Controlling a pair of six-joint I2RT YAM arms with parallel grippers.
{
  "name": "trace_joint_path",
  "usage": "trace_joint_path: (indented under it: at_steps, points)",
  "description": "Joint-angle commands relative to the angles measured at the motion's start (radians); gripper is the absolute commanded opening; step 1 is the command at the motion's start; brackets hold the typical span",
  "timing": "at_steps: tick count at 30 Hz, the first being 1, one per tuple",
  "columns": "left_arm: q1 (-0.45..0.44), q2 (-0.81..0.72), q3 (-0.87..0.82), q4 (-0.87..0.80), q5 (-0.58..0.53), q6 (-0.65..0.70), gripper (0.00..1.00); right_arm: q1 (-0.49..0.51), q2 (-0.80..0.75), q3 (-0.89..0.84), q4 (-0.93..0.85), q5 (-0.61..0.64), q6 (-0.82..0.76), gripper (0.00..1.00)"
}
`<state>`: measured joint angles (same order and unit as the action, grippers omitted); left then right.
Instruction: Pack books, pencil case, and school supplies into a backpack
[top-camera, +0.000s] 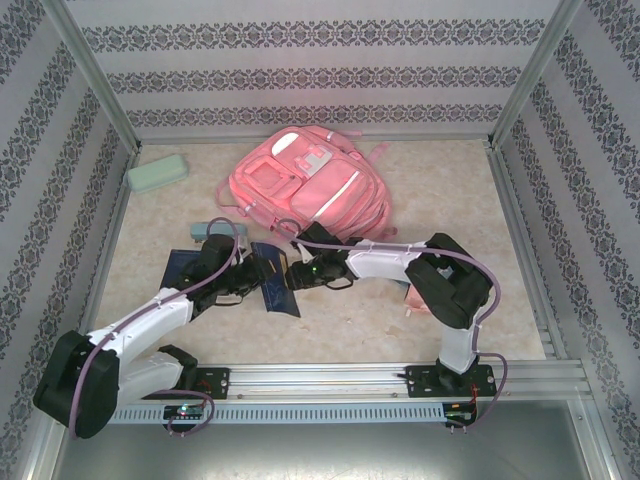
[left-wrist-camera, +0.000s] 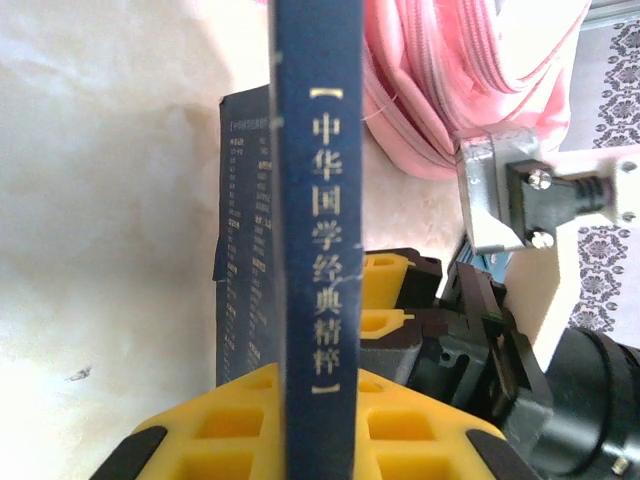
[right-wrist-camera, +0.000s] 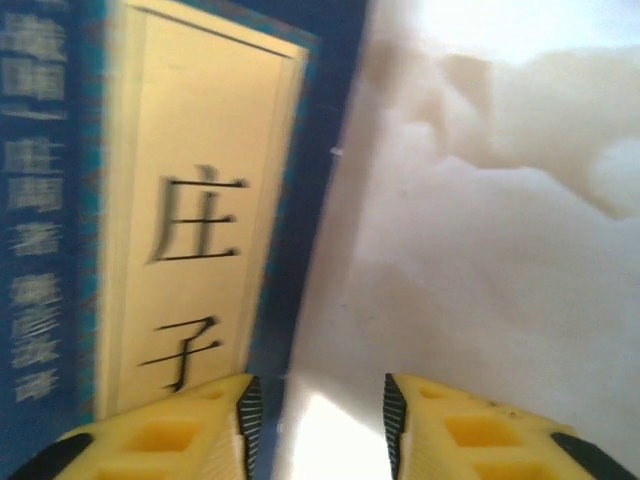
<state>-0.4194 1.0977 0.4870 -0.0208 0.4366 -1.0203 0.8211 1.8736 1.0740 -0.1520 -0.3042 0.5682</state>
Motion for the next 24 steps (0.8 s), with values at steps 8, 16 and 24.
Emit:
trace_joint_path:
  at_steps: [8, 16, 24]
  points:
    - [0.022, 0.114, 0.251, -0.008, 0.117, 0.107, 0.00, -0.247, -0.246, -0.161, 0.178, -0.188, 0.149, 0.57]
    - [0.067, 0.316, 0.436, 0.113, 0.298, 0.106, 0.00, -0.392, -0.281, -0.200, 0.487, -0.453, 0.354, 0.65]
    - [0.089, 0.434, 0.564, 0.193, 0.389, 0.073, 0.00, -0.440, -0.219, -0.218, 0.601, -0.535, 0.434, 0.66]
